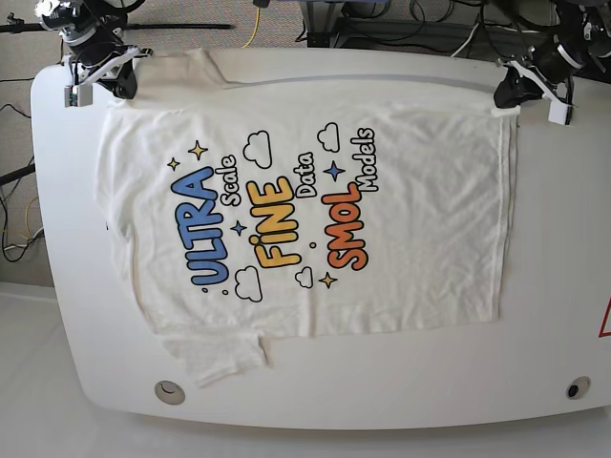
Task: Fold the T-shirt properly
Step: 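Lift the shoulder edge and fold it over toward the hem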
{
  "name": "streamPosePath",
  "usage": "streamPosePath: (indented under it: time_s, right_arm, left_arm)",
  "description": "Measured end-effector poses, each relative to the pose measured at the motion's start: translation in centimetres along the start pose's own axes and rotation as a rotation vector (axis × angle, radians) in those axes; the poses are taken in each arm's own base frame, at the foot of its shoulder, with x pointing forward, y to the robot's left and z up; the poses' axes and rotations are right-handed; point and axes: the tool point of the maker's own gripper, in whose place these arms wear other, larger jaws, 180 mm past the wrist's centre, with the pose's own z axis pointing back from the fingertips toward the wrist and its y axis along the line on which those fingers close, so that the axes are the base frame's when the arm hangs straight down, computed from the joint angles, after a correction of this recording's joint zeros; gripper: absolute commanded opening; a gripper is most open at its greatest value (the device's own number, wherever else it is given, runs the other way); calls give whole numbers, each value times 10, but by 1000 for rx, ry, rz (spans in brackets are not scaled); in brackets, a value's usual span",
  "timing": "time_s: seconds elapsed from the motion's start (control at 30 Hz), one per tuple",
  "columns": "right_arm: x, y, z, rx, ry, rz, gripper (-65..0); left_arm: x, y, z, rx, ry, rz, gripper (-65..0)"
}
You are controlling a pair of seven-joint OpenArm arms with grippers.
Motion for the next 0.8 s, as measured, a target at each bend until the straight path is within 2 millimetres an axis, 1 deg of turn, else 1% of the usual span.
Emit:
streamPosePath:
  time_s: [0.1,0.23,0.33,0.47,0.67,0.8]
  right_arm:
    - [1,-1,2,1,-2,2,-650]
    - [4,2,-1,18,-13,17,-650]
    - [10,3,-6,22,-23,23,-650]
    - [25,5,-12,31,-65,26,-650]
    - [42,7,-20,33,-98,25,-650]
    - [57,10,-24,41,-137,31,-650]
  left_arm:
    - [-2,4,5,19,7,-3,-650]
    - [3,3,2,15,2,-7,-650]
    - [15,5,-5,14,-24,-14,-650]
    - [35,2,-10,-3,-78,-26,-650]
    - [51,4,-19,-4,-97,-31,-650]
    - [72,2,-24,-19,-148,-40,-650]
